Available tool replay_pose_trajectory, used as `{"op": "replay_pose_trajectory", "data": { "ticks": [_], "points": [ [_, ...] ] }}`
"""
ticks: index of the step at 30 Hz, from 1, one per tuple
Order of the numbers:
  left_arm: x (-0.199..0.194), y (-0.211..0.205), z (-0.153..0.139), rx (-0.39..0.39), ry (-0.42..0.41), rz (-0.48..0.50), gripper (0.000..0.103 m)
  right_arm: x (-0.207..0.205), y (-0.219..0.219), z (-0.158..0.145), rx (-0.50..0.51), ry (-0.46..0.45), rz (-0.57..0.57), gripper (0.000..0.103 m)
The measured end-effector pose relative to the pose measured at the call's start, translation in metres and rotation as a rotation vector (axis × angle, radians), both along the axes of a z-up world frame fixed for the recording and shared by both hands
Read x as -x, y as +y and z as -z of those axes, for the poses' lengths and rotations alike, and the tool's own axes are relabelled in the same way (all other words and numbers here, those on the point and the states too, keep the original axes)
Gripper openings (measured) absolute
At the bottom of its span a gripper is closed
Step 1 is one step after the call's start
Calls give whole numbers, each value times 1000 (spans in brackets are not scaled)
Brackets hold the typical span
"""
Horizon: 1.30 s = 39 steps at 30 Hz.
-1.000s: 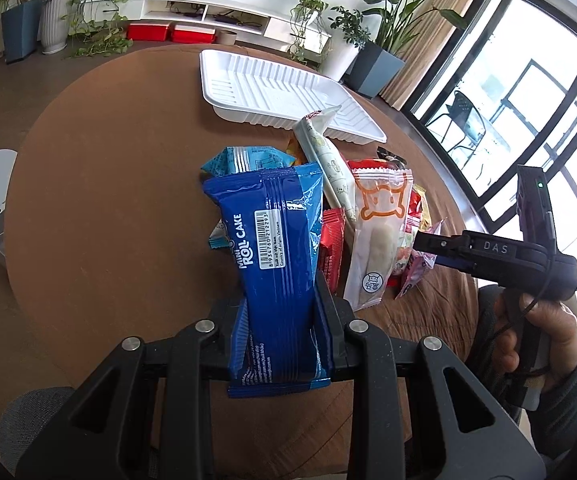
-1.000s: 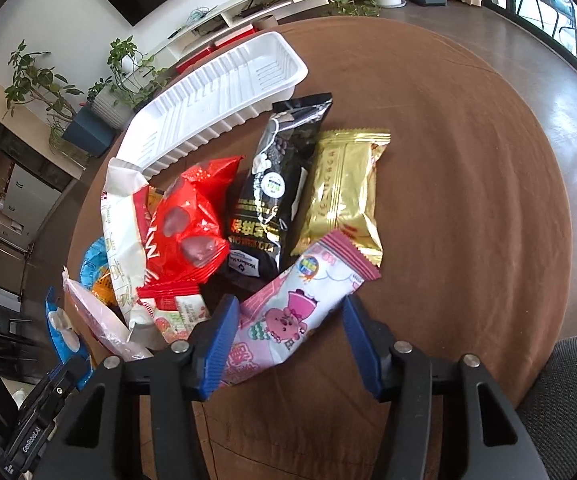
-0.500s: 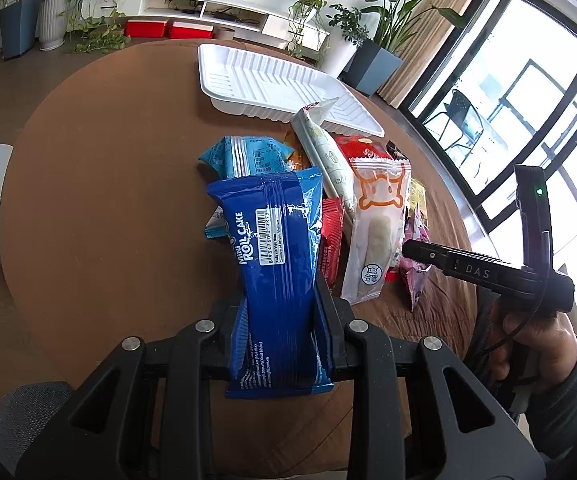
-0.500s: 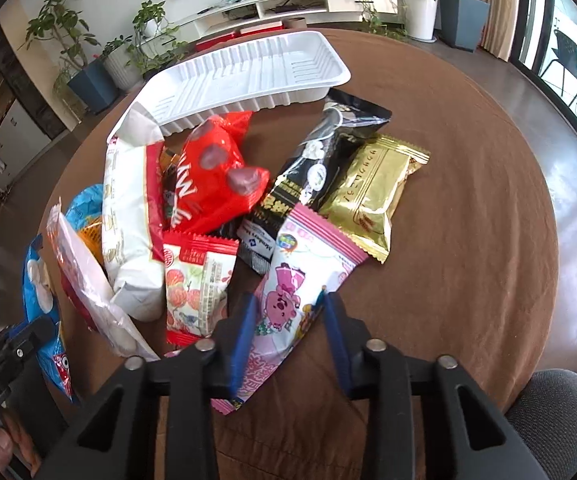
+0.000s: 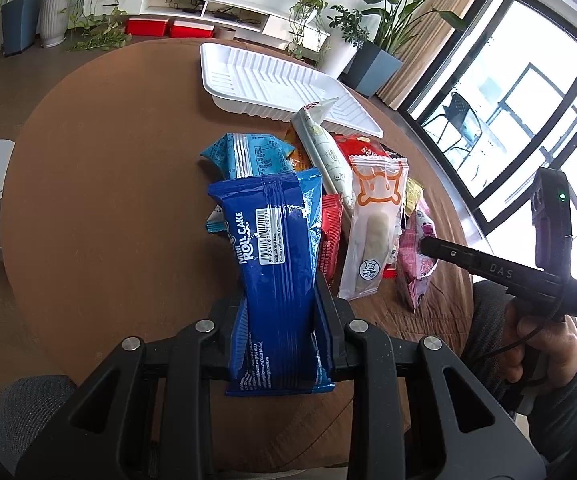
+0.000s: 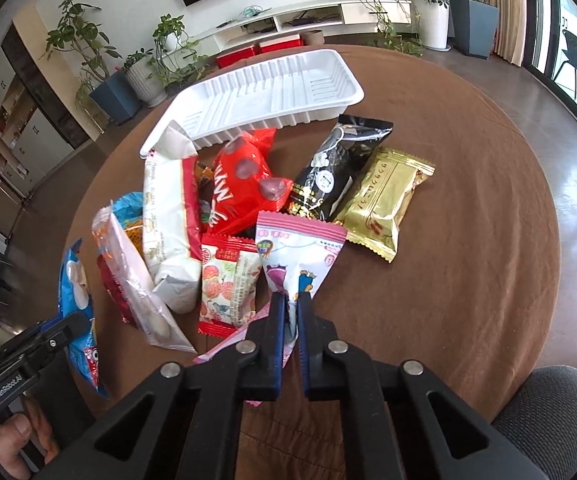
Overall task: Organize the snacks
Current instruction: 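Carry the blue pack into the tray with the left tool while the right tool places the pink packet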
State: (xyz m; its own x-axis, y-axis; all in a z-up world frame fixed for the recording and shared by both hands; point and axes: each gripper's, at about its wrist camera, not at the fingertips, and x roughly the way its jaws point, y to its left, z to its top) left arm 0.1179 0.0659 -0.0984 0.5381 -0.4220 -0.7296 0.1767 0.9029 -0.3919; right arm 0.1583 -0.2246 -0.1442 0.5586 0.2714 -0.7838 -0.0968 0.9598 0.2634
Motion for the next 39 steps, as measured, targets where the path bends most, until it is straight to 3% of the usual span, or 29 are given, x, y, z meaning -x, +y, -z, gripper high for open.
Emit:
{"op": "replay_pose_trajectory", "data": {
  "ticks": [10, 21, 31, 39],
  "points": [
    [2, 2, 1, 13, -2, 0, 26, 17, -12, -19, -34, -40, -8, 6],
    [3, 6, -9, 27, -12, -1, 26, 19, -25, -38, -4, -78, -12, 6],
    [-14, 37, -48, 76, -59, -32, 26, 1, -64, -53, -50, -114, 39, 6],
    [-67, 55, -95, 17, -128, -25, 26, -41, -104, -84, -28, -196, 92, 6]
  ]
}}
